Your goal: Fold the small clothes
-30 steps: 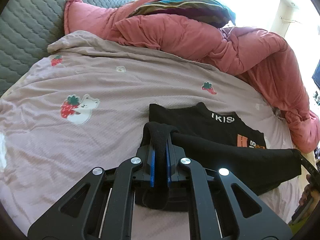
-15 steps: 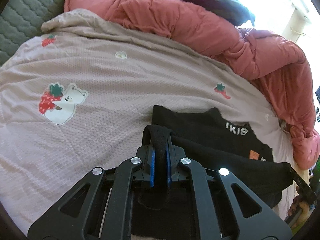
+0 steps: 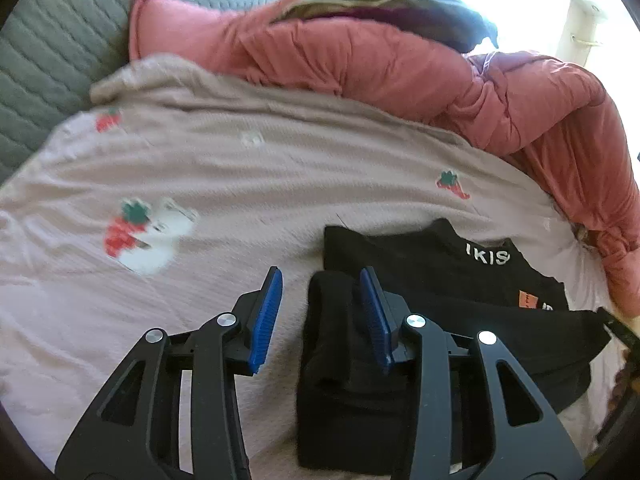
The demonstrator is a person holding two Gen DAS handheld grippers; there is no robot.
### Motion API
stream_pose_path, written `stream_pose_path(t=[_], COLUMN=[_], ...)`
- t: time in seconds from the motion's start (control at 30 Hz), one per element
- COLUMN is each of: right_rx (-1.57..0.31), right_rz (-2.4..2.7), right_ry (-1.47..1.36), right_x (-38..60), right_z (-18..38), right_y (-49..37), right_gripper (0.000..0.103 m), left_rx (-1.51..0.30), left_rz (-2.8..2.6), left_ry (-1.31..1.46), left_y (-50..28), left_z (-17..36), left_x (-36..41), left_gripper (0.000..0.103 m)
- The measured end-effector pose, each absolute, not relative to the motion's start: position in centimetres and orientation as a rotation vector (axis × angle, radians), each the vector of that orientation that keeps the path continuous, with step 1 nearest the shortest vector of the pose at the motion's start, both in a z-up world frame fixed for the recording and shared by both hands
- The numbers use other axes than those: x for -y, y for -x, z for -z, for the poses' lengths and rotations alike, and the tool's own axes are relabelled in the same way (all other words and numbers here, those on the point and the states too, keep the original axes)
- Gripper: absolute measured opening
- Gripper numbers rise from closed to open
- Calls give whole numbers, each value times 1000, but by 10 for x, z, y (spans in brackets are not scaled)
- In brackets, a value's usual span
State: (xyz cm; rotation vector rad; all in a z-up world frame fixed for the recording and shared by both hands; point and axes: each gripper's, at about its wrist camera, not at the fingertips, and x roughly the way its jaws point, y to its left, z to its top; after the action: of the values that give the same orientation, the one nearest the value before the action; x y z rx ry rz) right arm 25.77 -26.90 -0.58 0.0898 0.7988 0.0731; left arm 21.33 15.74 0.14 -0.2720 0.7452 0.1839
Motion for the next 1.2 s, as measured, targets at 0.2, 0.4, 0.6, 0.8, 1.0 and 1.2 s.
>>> stream_pose_path(t=[0.2, 0.4, 0.6, 0.8, 1.0, 1.2], right_rx=[-746, -812, -867, -924, -917, -892], right_rz=[-182, -348, -439, -433, -403, -411], right_ry=[-13, 92, 147, 178, 182, 185], right_x=[248, 204, 170, 156, 154, 148], right_z=[-14, -3, 17, 40, 52, 48], right_y=[-221, -192, -179, -184, -197, -216], right_gripper=[72, 31, 23, 23, 23, 21], left_rx=[-758, -805, -928, -958, -927, -887], left_rz=[-140, -16, 106, 84, 71, 64], left_ry=[176, 66, -25, -76, -87, -75], left_y=[-193, -181, -180, -184, -188, -201], left_z=[-13, -8, 19, 36, 40, 37], left_x=[-135, -87, -50, -45, -46, -51], left_gripper=[33, 33, 15, 15, 16, 24])
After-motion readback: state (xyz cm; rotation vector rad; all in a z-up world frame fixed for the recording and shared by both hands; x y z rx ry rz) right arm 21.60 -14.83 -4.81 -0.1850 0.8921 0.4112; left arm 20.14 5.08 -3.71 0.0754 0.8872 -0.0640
